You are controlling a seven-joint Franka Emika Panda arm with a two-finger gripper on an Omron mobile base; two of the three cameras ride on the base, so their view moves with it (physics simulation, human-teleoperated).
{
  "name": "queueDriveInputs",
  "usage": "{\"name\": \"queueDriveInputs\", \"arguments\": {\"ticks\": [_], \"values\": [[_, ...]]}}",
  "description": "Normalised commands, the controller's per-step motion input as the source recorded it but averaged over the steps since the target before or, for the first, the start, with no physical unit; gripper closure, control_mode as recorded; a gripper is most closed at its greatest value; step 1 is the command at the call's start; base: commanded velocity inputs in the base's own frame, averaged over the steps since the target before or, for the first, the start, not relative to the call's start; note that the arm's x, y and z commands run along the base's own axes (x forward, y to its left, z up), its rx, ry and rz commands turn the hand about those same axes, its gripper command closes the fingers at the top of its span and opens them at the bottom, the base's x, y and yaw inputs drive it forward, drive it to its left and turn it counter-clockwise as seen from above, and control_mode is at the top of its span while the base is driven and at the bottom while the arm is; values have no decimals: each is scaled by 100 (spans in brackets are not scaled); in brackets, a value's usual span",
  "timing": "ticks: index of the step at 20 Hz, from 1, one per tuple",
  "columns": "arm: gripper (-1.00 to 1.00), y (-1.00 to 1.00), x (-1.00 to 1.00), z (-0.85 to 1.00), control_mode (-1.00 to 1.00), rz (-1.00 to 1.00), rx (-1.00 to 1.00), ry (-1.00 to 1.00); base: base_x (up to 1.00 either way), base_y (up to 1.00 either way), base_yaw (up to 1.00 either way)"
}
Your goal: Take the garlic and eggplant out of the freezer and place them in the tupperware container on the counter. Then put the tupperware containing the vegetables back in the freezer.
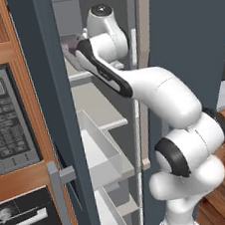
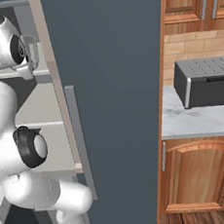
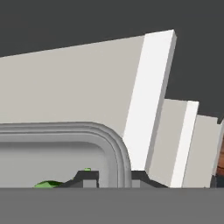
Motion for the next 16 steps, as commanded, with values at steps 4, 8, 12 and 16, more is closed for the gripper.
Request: {"name": "queueDriveInputs", "arguments": {"ticks": [4, 8, 12, 16], "values": [[100, 15, 66, 0, -100, -5, 0, 0, 0, 0, 0], [-100, 14, 41, -2, -100, -2, 0, 0, 0, 0, 0], [-100, 1, 6, 0, -100, 0, 0, -10, 0, 0, 0], [-100, 0, -70, 31, -100, 0, 1, -27, 0, 0, 0]]}}
